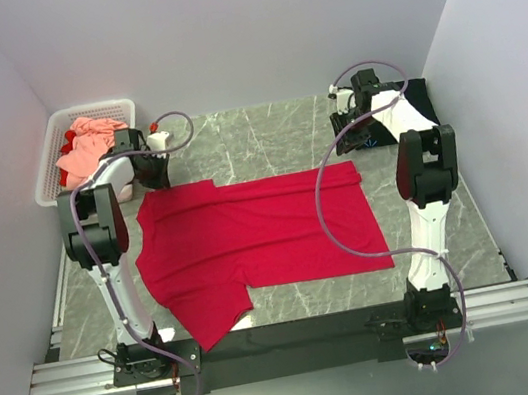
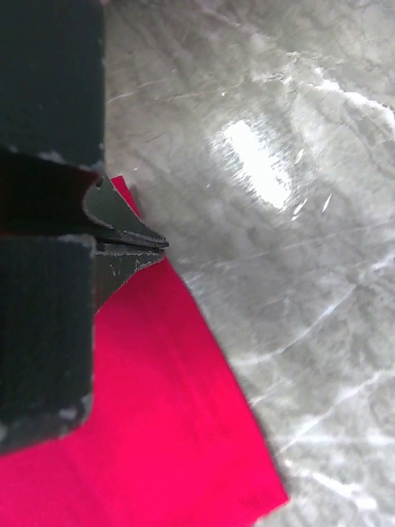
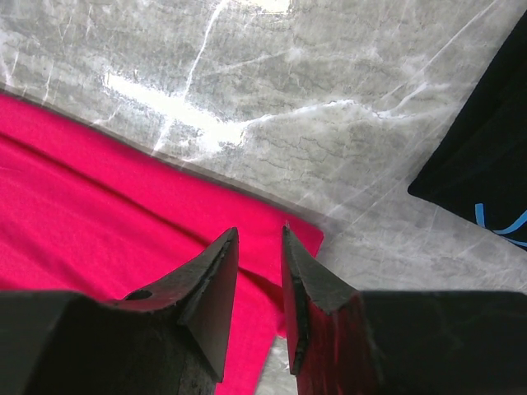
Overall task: Fold and stack the t-shirts
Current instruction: Fold the tshirt
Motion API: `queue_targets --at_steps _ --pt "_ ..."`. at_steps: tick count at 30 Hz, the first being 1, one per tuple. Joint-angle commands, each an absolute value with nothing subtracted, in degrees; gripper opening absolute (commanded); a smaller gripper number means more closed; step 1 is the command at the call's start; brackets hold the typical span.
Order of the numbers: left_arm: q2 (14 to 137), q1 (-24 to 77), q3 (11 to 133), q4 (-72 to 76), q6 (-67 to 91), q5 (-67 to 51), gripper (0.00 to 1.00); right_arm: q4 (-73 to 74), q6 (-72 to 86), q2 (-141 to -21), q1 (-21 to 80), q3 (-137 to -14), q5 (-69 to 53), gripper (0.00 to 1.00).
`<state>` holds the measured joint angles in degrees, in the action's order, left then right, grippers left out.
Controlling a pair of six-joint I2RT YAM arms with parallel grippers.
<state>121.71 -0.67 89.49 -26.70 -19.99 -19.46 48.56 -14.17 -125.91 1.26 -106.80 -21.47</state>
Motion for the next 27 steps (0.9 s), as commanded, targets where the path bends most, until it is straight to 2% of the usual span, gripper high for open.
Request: queue_targets --at_steps 1,15,16,19,22,27 --pt "116.11 -0.44 90.62 -28.82 -20.22 -21.53 0.01 47.72 -13.97 -124.37 1.23 -106.53 -21.27 0.35" --pt "114.17 -0.44 88.59 -27.51 -17.85 -20.92 0.01 48.51 -14.24 -124.63 1.23 -106.96 -21.53 0.31" --pt "115.48 0.95 89.2 -27.68 -17.23 -19.44 0.18 48.6 -14.15 -124.72 1.32 -107.31 -21.53 0.32" --pt "118.38 1.05 91.93 -29.71 -15.65 -17.41 0.48 48.43 -13.98 -124.89 1.32 -107.14 -21.53 0.33" --pt "119.53 1.32 91.41 -29.27 -15.2 -15.47 0.52 48.25 -14.06 -124.72 1.14 -106.88 -21.36 0.33" --pt "121.11 1.58 90.79 -29.35 -14.24 -12.75 0.5 48.16 -14.24 -124.98 1.23 -106.87 -20.74 0.33"
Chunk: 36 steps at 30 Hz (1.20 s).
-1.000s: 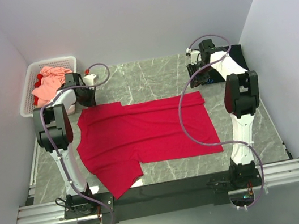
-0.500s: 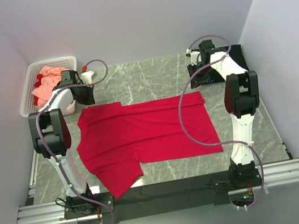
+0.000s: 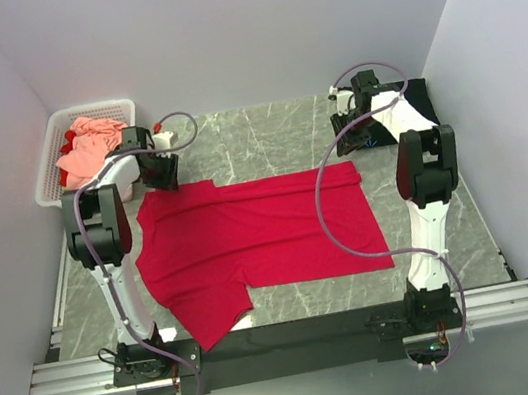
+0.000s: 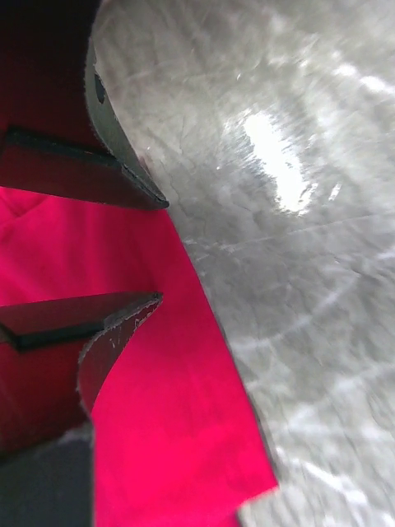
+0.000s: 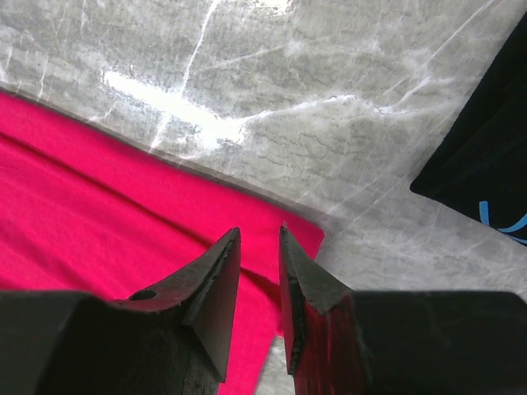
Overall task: Fold and stack the t-shirts
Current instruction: Fold the tshirt
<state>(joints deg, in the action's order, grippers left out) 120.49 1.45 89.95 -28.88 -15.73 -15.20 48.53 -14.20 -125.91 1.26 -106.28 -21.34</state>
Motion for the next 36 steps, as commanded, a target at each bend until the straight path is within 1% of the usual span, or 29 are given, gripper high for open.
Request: queue_targets --at_steps 1,4,5,6,7,9,10,13,18,24,30,36 --pt "121.64 1.58 90.62 -29.27 -14.15 -11.7 0.5 48.16 -14.15 -124.98 1.14 -107.14 -20.66 0.33" --pt "122.34 1.76 89.65 -28.92 -13.89 -10.9 0.5 48.08 -13.98 -125.33 1.14 -107.31 -20.74 0.33" --pt "122.52 1.84 88.95 -28.83 -13.63 -10.72 0.48 47.99 -13.89 -125.51 1.23 -107.31 -20.74 0.33" --pt "122.69 1.93 88.68 -28.74 -13.88 -10.72 0.44 47.9 -13.97 -125.68 1.23 -107.31 -20.74 0.33" --pt "122.87 2.02 88.42 -28.48 -13.89 -10.81 0.35 47.99 -13.89 -125.77 1.23 -107.4 -20.74 0.33" --pt "122.7 2.02 88.15 -27.95 -13.8 -11.68 0.25 47.99 -13.97 -125.86 1.14 -107.4 -20.57 0.33" --pt "122.43 2.02 88.24 -27.78 -13.8 -12.3 0.15 47.9 -13.97 -126.03 1.23 -107.32 -20.57 0.33" --pt "120.59 2.02 88.5 -26.72 -13.62 -13.62 0.01 48.08 -14.15 -126.03 1.23 -107.4 -20.57 0.32" --pt "114.46 2.02 86.58 -23.66 -14.24 -16.34 0.01 48.6 -14.41 -125.51 1.23 -107.23 -20.65 0.32" --pt "104.08 2.2 77.44 -19.78 -18.89 -19.15 0.01 48.6 -14.94 -124.02 1.23 -105.47 -20.39 0.32" --pt "97.83 2.2 69.97 -22.93 -24.86 -22.85 0.01 48.87 -15.73 -122.87 1.14 -103.8 -19.95 0.31" --pt "91.78 2.2 59.52 -27.77 -35.5 -27.15 0.01 49.13 -16.35 -121.99 1.05 -102.66 -19.78 0.31"
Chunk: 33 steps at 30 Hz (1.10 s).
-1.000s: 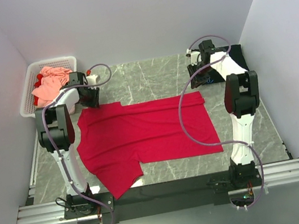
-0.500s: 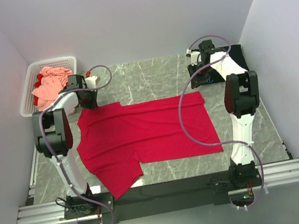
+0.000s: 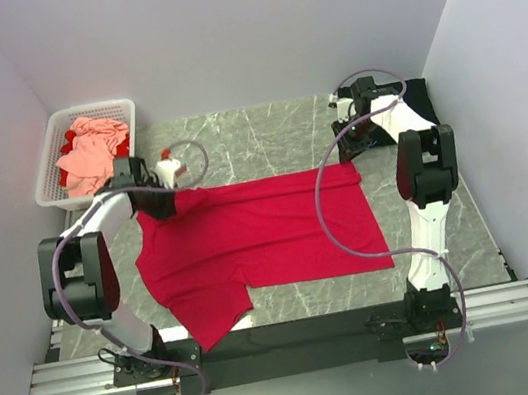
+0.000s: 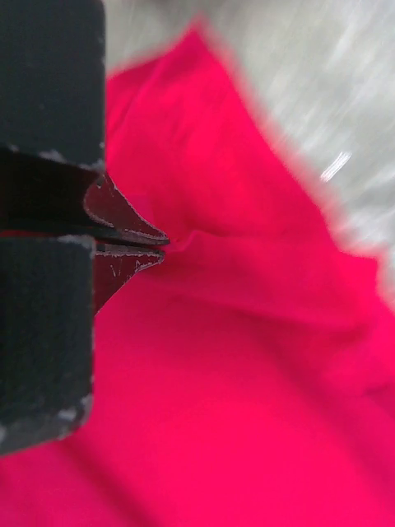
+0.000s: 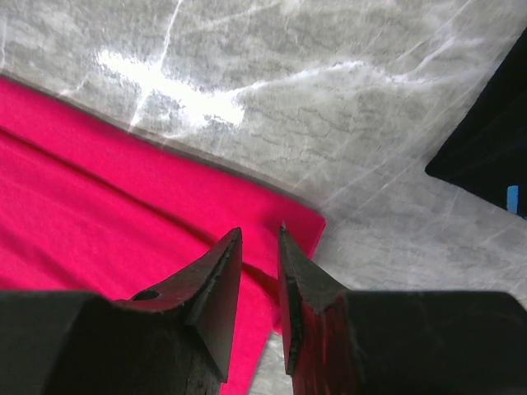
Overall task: Fold and stack the t-shirts
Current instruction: Fold the tshirt
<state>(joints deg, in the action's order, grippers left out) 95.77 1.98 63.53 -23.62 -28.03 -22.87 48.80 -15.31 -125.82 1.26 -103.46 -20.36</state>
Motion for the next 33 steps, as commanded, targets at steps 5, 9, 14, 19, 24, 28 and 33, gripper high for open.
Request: queue_targets --at_steps 5,9,14,19,24,28,33 --pt "86.58 2.11 50.54 -29.09 -43.85 -27.77 0.01 49.22 -16.96 -121.82 0.88 -101.87 -19.95 0.31" --pt "85.87 2.2 49.22 -30.14 -47.1 -27.51 0.18 49.74 -17.23 -122.34 0.88 -102.13 -20.39 0.31" --pt "87.01 1.93 54.04 -33.75 -45.53 -31.46 0.66 50.27 -17.31 -122.61 0.97 -102.39 -21.35 0.31" --pt "90.17 2.02 60.62 -31.47 -37.11 -36.63 0.59 50.36 -17.23 -123.31 1.58 -103.62 -22.06 0.28" --pt "99.04 2.46 67.66 -28.74 -28.05 -40.69 0.66 50.89 -16.7 -126.21 2.63 -106.08 -22.85 0.27" --pt "103.97 2.99 72.07 -29.88 -26.81 -43.24 0.67 51.85 -16.87 -128.05 3.16 -106.61 -23.29 0.29" --pt "106.08 4.66 72.6 -33.73 -28.91 -44.3 0.57 54.05 -17.92 -129.29 3.34 -105.56 -23.64 0.32"
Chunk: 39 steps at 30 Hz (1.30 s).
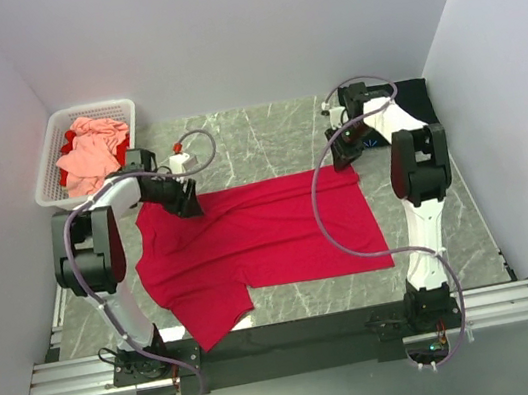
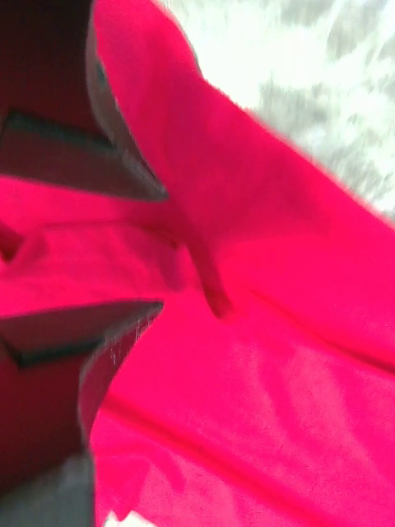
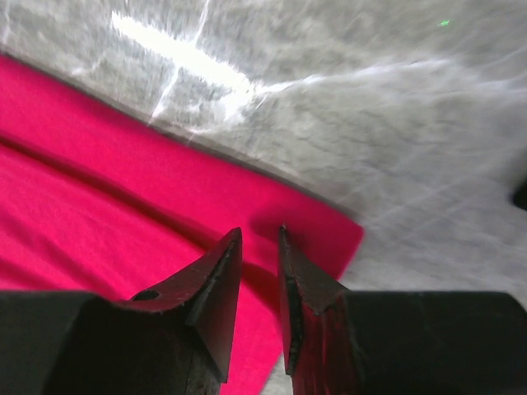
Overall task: Fold and stack the t-shirts
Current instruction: Fold the tshirt
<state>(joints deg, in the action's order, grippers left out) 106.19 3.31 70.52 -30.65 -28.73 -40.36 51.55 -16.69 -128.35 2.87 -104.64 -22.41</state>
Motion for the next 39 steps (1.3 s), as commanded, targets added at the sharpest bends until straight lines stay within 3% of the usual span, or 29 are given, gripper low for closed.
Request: queue_targets --at_steps 1,6,10,17,23,26,28,30,35,39 --pt "106.34 5.18 72.6 -34.62 -29.53 -44.47 0.53 54.4 -18.19 -129.2 3.34 -105.21 -23.73 0.32" --pt "104.51 6.24 71.11 -38.05 -33.39 -44.04 0.21 53.96 -19.77 -124.37 3.16 -100.11 -23.12 0.31" --pt "101.08 7.2 68.3 -39.28 -36.29 -42.11 0.02 54.58 -21.27 -121.38 2.9 -97.91 -22.5 0.3" --pt "97.3 9.32 64.34 -42.63 -42.53 -37.98 0.01 56.16 -25.13 -120.15 2.55 -94.48 -20.22 0.16" --pt "95.54 9.49 61.44 -43.15 -46.22 -34.64 0.01 56.95 -27.77 -118.3 2.29 -93.16 -18.64 0.16" --pt "95.54 10.54 61.0 -44.38 -47.54 -33.49 0.06 58.44 -28.91 -119.18 2.29 -93.78 -17.58 0.16" --pt "95.36 10.72 61.96 -46.74 -48.6 -33.57 0.27 58.89 -29.35 -118.92 2.29 -94.57 -17.49 0.16" --pt "94.4 9.94 63.71 -47.28 -47.03 -34.62 0.37 58.01 -28.57 -117.78 2.29 -94.92 -18.01 0.17" --pt "92.38 3.26 69.16 -42.56 -34.76 -40.08 0.49 53.8 -22.33 -115.58 3.95 -97.73 -19.78 0.18" --pt "91.14 0.79 66.8 -31.92 -22.53 -34.48 0.56 52.29 -18.99 -118.12 7.46 -99.05 -16.27 0.17"
